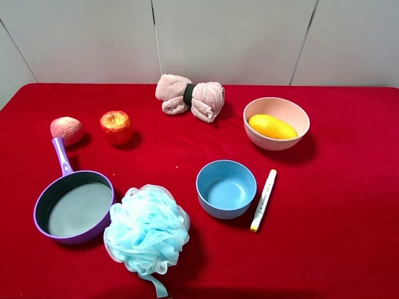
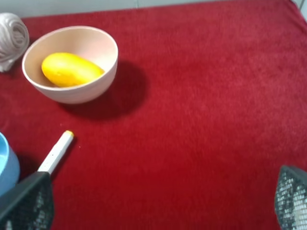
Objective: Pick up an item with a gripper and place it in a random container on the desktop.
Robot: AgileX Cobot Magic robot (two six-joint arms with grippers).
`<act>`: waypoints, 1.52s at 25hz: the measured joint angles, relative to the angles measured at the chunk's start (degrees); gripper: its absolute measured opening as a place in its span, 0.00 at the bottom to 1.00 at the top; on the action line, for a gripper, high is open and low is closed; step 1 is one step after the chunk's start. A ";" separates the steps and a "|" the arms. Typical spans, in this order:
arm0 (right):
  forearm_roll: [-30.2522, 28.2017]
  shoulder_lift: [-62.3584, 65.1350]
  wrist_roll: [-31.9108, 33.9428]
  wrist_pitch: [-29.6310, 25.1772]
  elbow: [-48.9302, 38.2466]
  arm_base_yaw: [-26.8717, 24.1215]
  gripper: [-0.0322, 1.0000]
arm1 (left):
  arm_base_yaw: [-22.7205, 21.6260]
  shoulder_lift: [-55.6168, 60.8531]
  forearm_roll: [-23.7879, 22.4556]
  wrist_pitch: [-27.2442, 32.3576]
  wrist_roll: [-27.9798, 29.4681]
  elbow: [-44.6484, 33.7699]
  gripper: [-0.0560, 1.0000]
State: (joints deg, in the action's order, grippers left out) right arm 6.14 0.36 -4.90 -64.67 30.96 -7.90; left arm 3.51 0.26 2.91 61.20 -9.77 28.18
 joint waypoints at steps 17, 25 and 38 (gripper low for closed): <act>-0.13 0.07 0.00 5.37 -2.20 5.63 0.70 | 0.00 0.00 0.00 0.00 0.00 0.00 0.99; -0.02 0.07 0.00 5.37 -2.20 5.70 0.70 | 0.00 0.00 0.00 0.00 0.00 0.00 0.99; -0.02 0.07 0.00 5.37 -2.20 5.70 0.70 | 0.00 0.00 0.00 0.00 0.00 0.00 0.99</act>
